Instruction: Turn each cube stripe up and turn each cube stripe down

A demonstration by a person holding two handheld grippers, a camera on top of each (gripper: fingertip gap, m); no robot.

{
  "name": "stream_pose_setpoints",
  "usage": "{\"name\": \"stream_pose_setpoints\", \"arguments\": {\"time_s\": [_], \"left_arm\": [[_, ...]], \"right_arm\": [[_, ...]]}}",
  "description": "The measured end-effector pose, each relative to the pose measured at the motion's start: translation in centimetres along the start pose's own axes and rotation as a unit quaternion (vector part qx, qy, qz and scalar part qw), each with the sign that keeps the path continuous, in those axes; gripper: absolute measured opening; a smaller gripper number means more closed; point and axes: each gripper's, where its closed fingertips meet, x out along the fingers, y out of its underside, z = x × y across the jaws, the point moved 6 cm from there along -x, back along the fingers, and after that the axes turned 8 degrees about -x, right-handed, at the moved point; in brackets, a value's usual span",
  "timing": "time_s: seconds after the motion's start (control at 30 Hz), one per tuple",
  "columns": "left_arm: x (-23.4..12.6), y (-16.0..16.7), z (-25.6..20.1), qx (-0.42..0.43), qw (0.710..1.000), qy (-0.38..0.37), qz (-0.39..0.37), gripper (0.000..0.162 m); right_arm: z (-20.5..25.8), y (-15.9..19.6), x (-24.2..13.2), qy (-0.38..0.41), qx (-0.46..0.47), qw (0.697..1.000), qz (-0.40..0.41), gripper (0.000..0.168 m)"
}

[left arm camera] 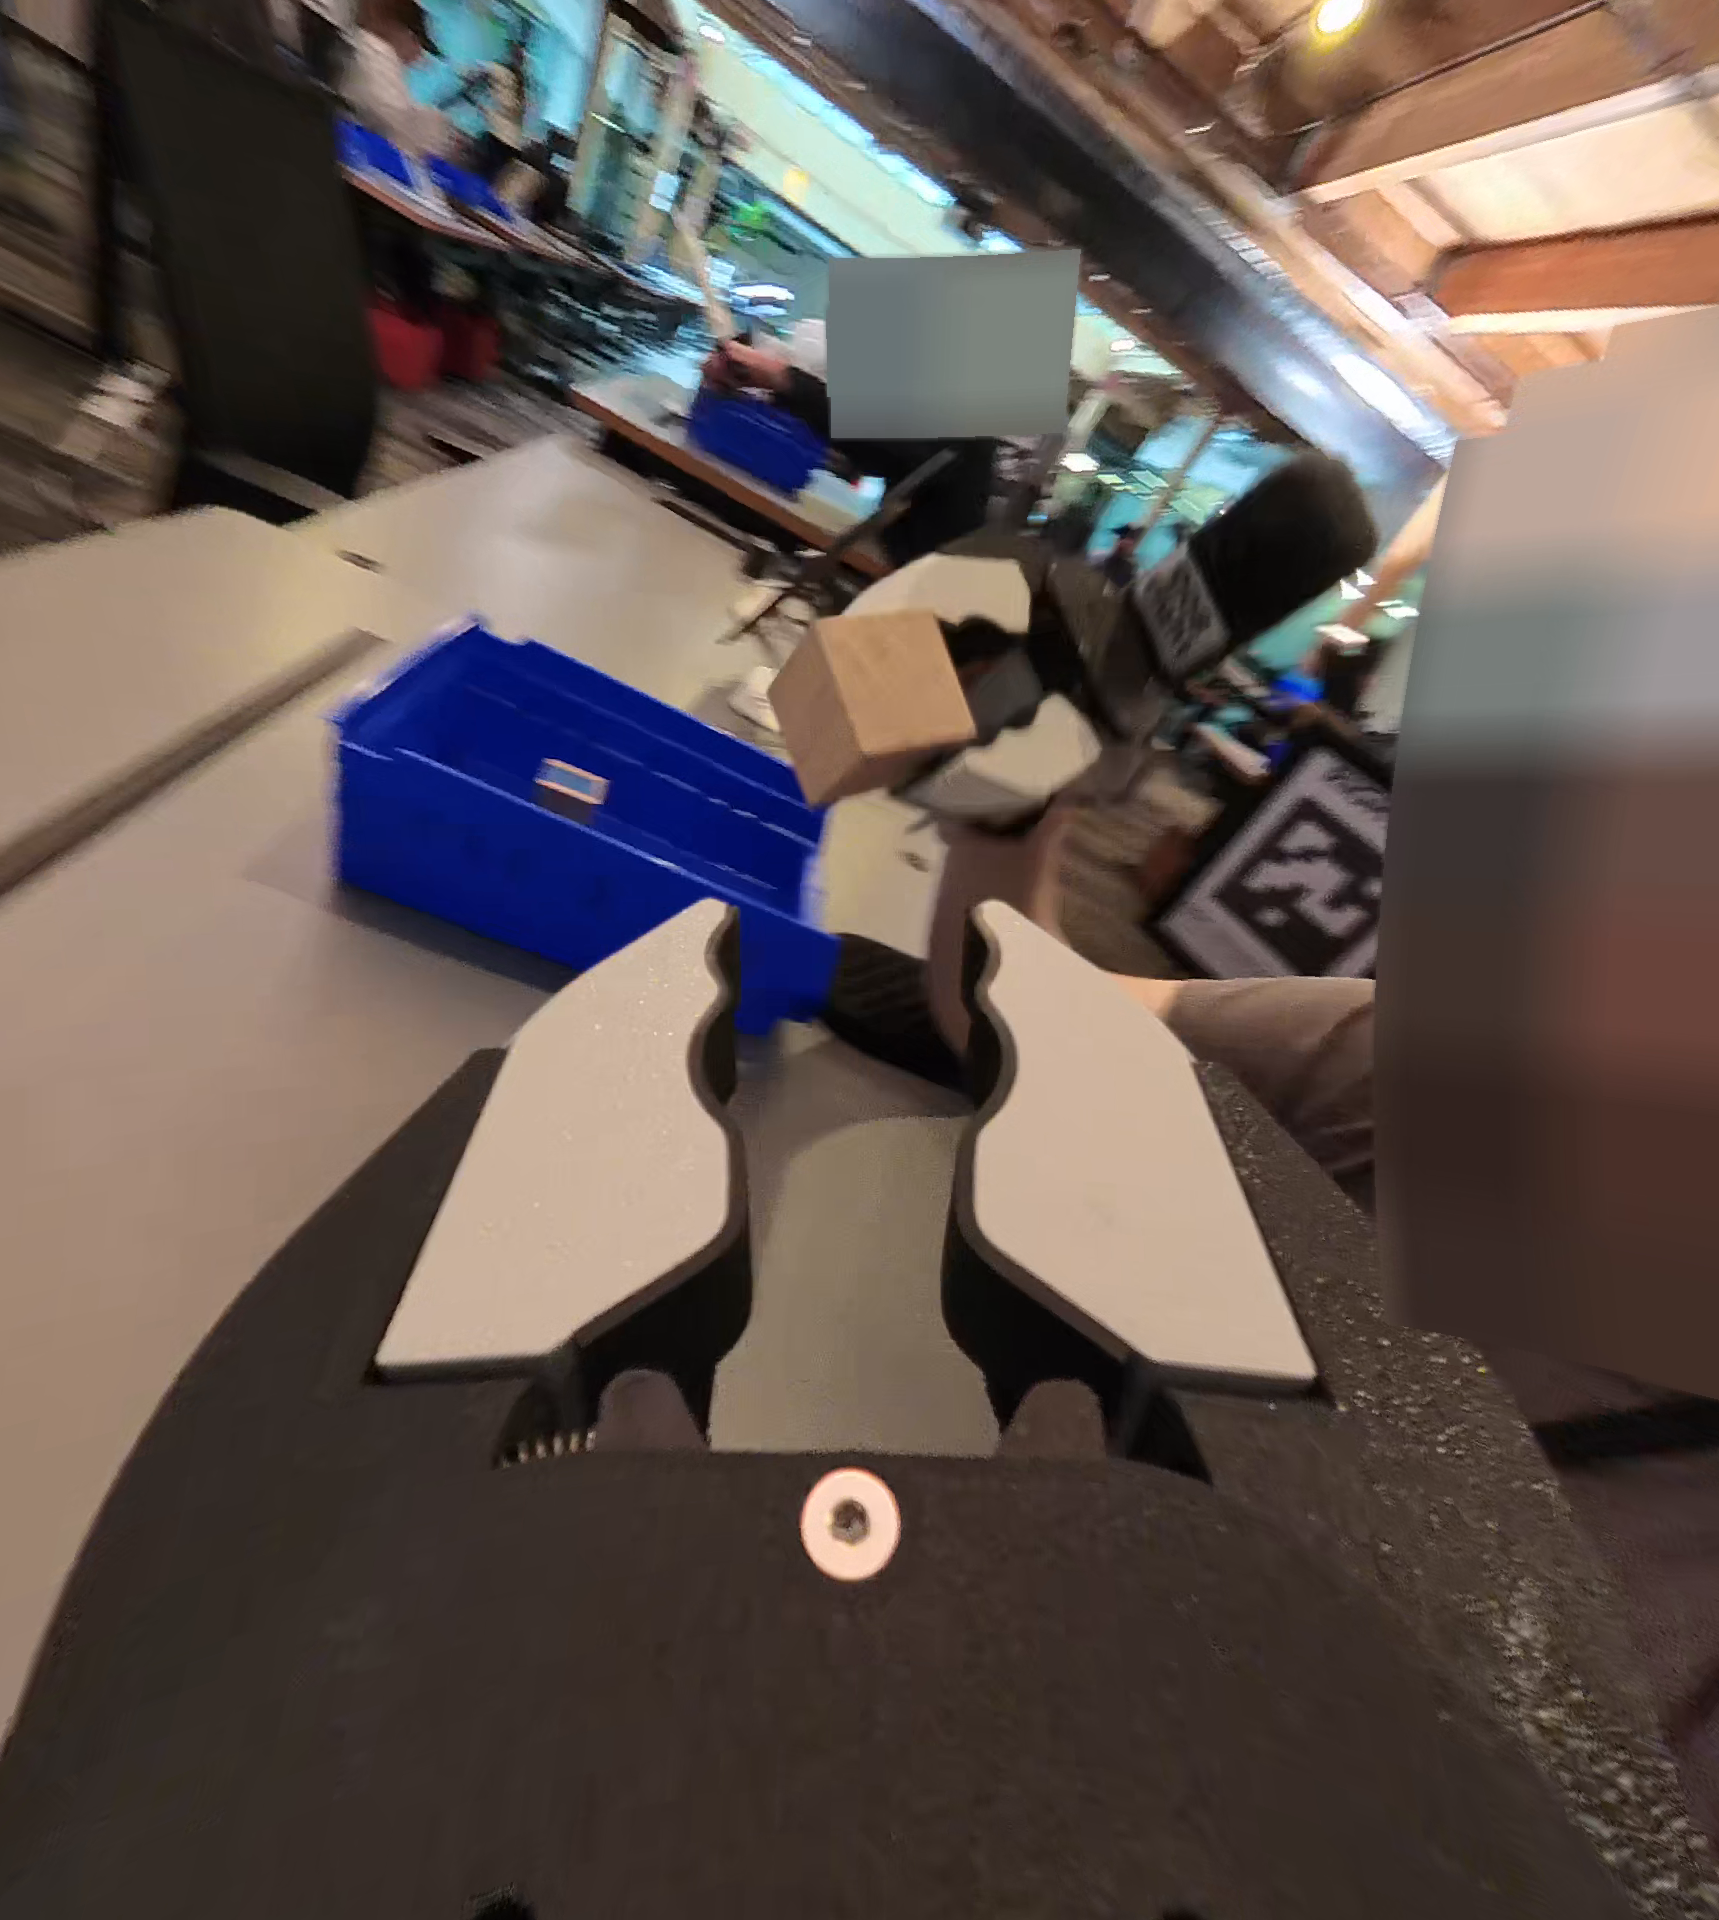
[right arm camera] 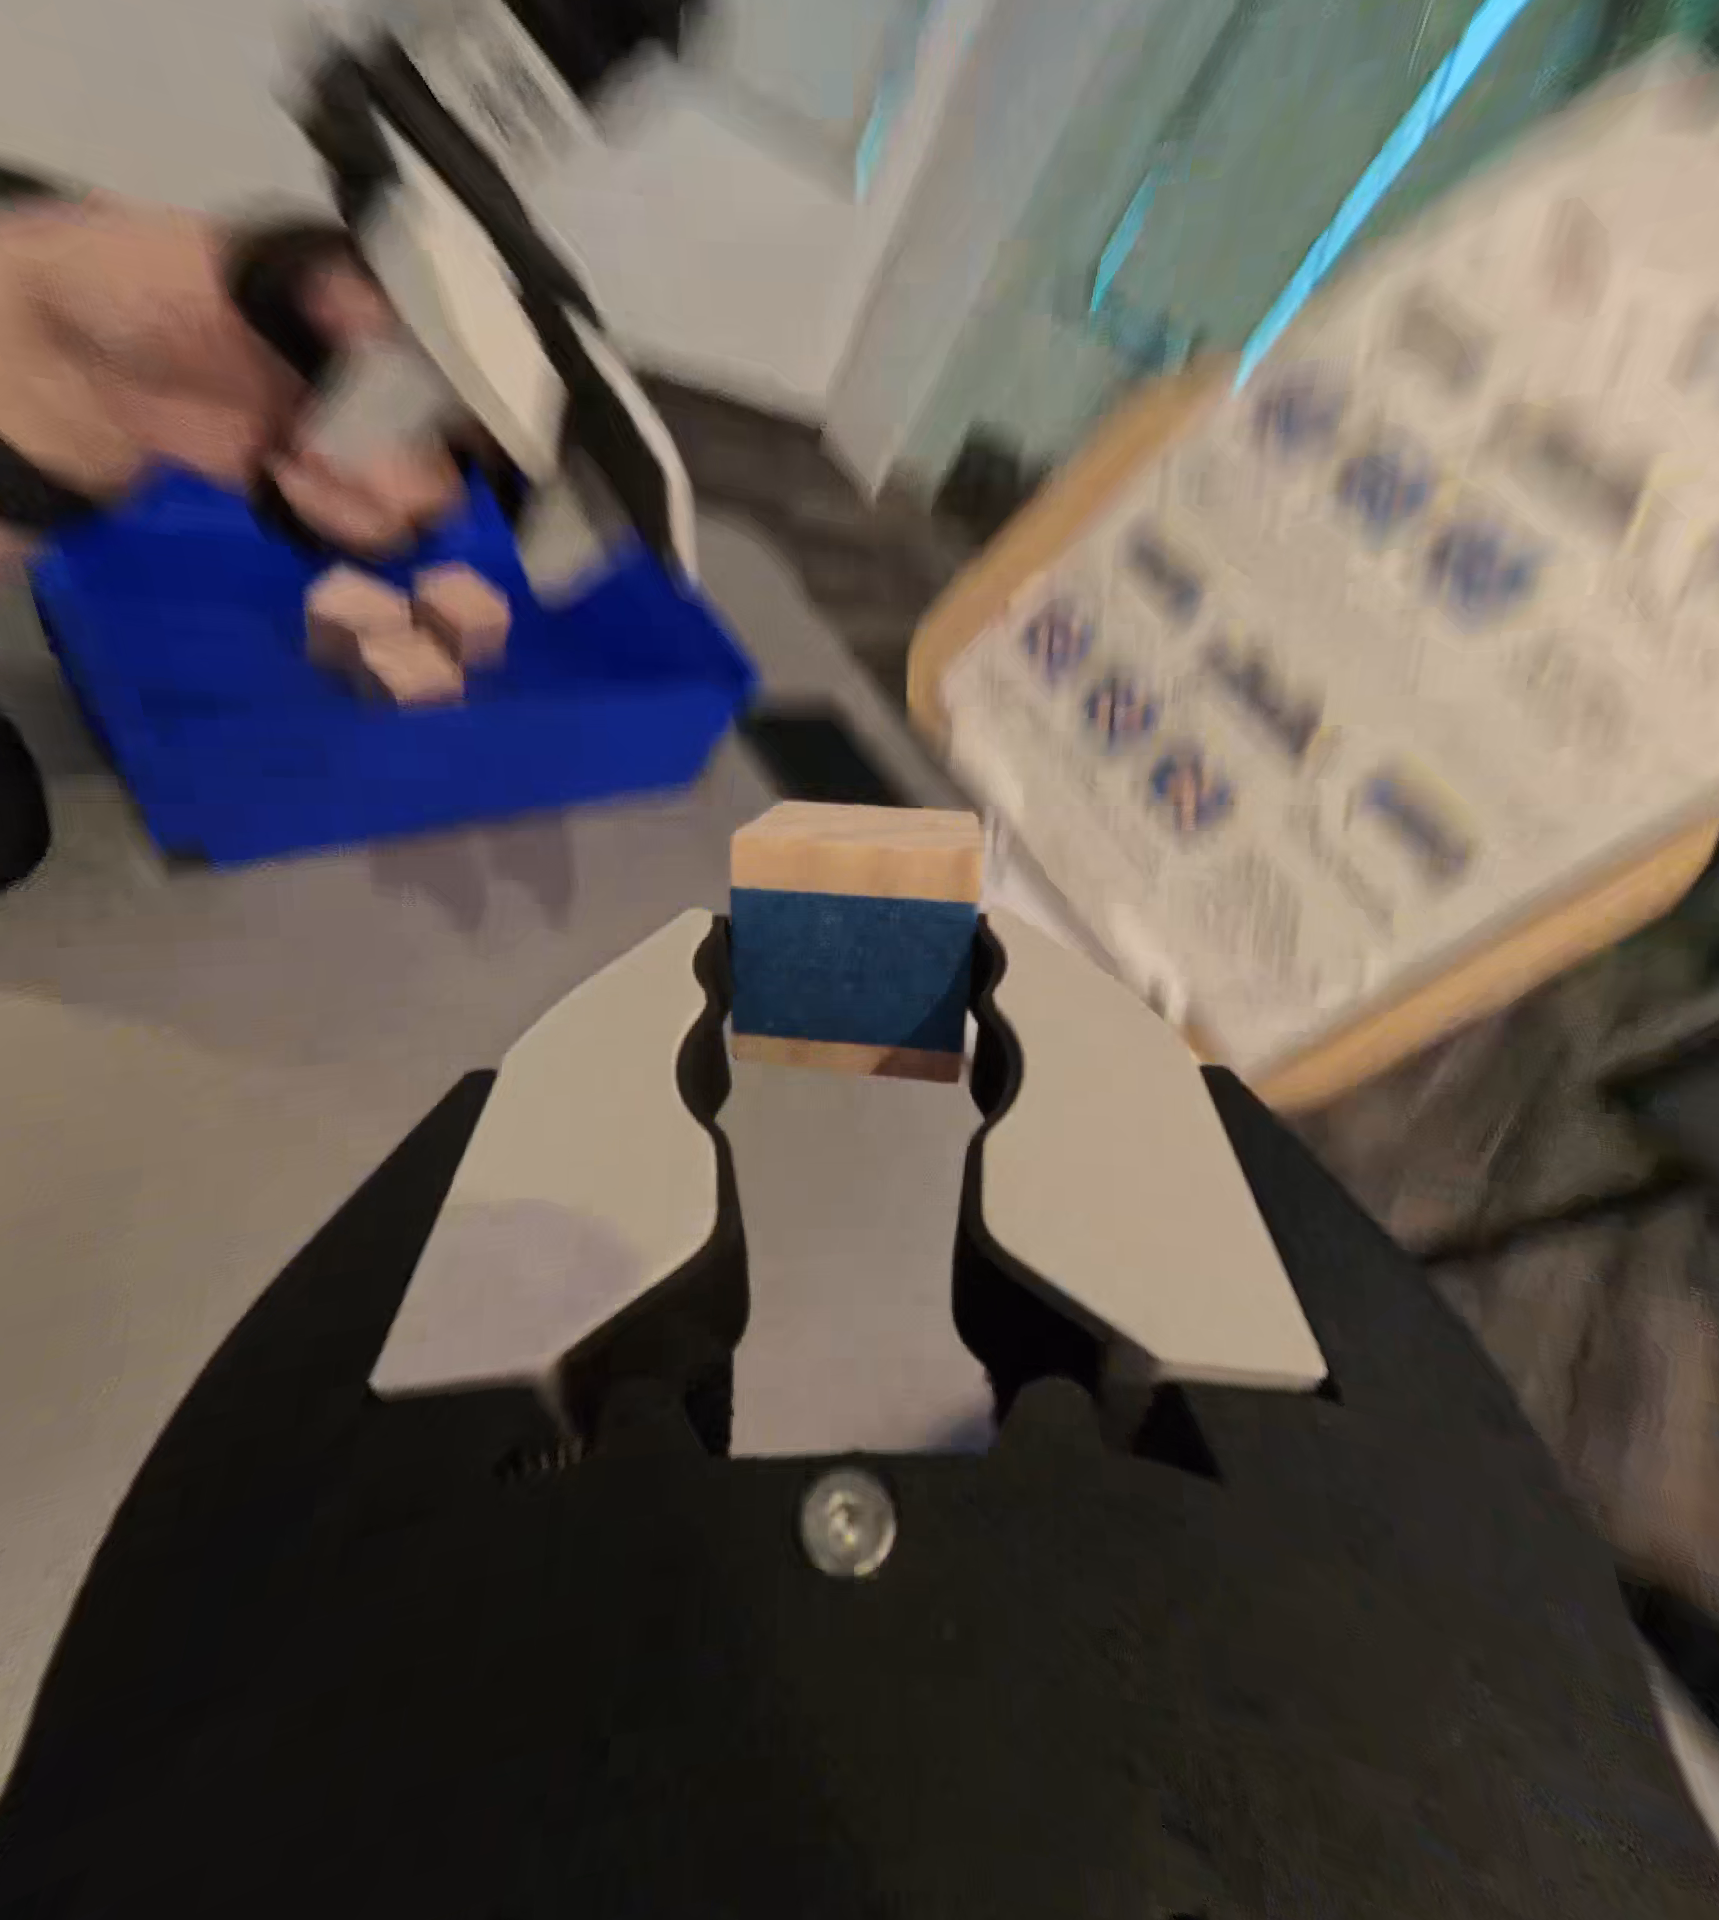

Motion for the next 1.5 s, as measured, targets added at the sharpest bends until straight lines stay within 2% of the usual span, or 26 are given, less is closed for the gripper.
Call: {"name": "stream_pose_setpoints", "arguments": {"time_s": [0.1,0.2,0.3,0.43,0.53,0.83,1.07,1.17,1.3,1.37,1.4,1.5], "left_arm": [[-1.5,-0.8,-0.6,0.064,0.995,-0.073,-0.024,0.041],[-2.1,-0.9,-0.9,0.114,0.984,-0.135,-0.028,0.044],[-2.0,-0.8,-0.6,0.148,0.971,-0.188,-0.022,0.045],[-1.5,-0.5,-0.2,0.165,0.960,-0.224,-0.007,0.045],[-0.9,-0.2,0.0,0.168,0.958,-0.230,0.006,0.045],[-0.1,0.3,0.2,0.159,0.959,-0.232,0.030,0.044],[-0.6,0.3,0.1,0.149,0.959,-0.236,0.037,0.046],[-2.9,0.1,0.6,0.158,0.937,-0.307,0.052,0.048],[-9.0,0.0,2.2,0.143,0.876,-0.456,0.068,0.049],[-11.6,0.4,2.8,0.136,0.860,-0.486,0.072,0.050],[-12.2,0.5,2.9,0.143,0.867,-0.472,0.071,0.051],[-12.1,1.1,2.2,0.162,0.922,-0.349,0.035,0.048]], "right_arm": [[-4.6,7.1,-3.8,-0.024,0.161,0.971,0.173,0.044],[-7.2,15.1,-5.6,-0.015,0.285,0.911,0.298,0.045],[-7.7,21.6,-4.9,-0.022,0.355,0.848,0.392,0.045],[-6.9,27.7,-3.1,-0.017,0.395,0.776,0.492,0.045],[-6.5,29.3,-2.0,-0.014,0.410,0.758,0.507,0.045],[-6.2,31.3,-1.4,0.015,0.423,0.728,0.539,0.045],[-7.2,29.8,-1.8,0.032,0.420,0.749,0.511,0.054],[-7.9,27.5,-2.2,0.048,0.396,0.777,0.487,0.056],[-8.4,24.5,-2.4,0.052,0.374,0.812,0.445,0.056],[-8.4,23.7,-2.3,0.047,0.368,0.822,0.432,0.055],[-8.3,23.5,-2.1,0.044,0.365,0.826,0.428,0.055],[-8.1,23.2,-1.9,0.028,0.367,0.831,0.416,0.055]]}}
